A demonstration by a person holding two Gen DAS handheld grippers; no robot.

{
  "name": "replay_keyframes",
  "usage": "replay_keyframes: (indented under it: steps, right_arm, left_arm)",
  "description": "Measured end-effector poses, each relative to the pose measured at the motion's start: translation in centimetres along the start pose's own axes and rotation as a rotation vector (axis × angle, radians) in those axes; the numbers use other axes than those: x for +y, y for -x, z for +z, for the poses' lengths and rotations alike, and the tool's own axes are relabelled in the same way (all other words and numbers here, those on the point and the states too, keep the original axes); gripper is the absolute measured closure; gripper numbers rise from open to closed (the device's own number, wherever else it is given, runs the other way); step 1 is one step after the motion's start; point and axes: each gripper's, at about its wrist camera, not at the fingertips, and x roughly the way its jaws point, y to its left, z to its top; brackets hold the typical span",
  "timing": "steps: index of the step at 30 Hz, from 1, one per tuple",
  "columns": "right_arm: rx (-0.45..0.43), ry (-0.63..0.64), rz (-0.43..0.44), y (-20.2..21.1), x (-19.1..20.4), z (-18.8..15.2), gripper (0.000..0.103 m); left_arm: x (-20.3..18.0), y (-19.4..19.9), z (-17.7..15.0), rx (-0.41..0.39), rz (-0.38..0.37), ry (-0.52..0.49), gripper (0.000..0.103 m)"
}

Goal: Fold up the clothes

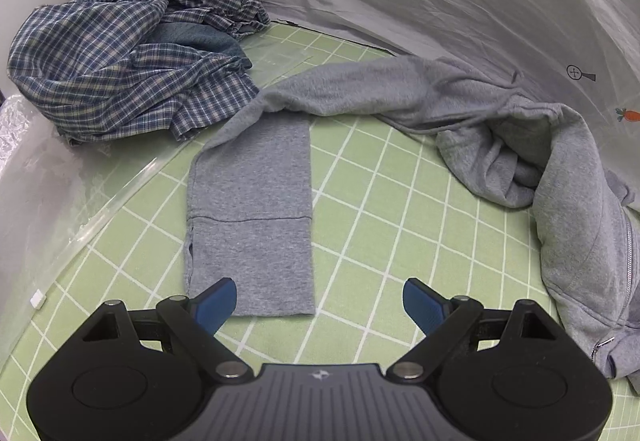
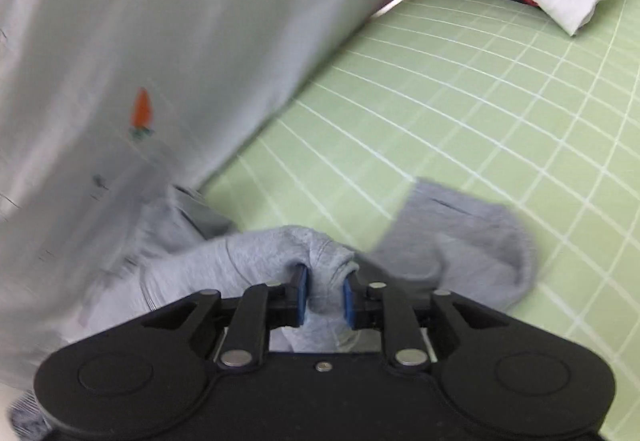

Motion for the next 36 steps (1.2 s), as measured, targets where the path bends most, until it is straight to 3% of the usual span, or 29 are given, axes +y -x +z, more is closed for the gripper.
replay_keyframes:
  steps: [2,3,6,9,18,23,26,36]
  right_arm:
    - [-0.024,0.014,-0.14,-0.8,-1.5,0.5,0.054]
    - [-0.026,0.018,-0.162,-1.0,-1.7,0.6,0.045]
    - [-0.021,0.025,-0.175,-1.6,-1.7,0.7,0.023]
    - [-0.017,0.031,-0.188,-2.1,-1.8,0.8,0.018]
    - [-0.003,0.05,-0.227,-3.7,-1.9,1.1,0.017]
    - [0.003,0.052,-0.256,-4.6,-2.3,1.4,0.016]
    - [0.009,0.05,-0.258,-5.0,-2.5,1.6,0.015]
    - [0.019,0.048,-0.258,-5.5,-2.7,1.9,0.012]
  left_arm:
    - [-0.5,-0.6,0.5,0.009,0.004,-0.017,0.013]
    - [-0.9,-1.0,0.9,0.018,0.004,-0.027,0.013]
    - [-2.2,-2.1,2.0,0.027,-0.006,-0.052,0.013]
    - [-3.9,-3.5,3.6,0.022,-0.027,-0.084,0.013]
    - [-10.2,-8.6,8.6,0.024,-0.164,-0.167,0.014]
    - [-13.9,-10.9,8.5,0.058,-0.253,-0.202,0.016]
    - [-14.2,-11.1,8.6,0.067,-0.25,-0.202,0.023]
    - [-14.7,-11.3,8.6,0.102,-0.261,-0.19,0.023]
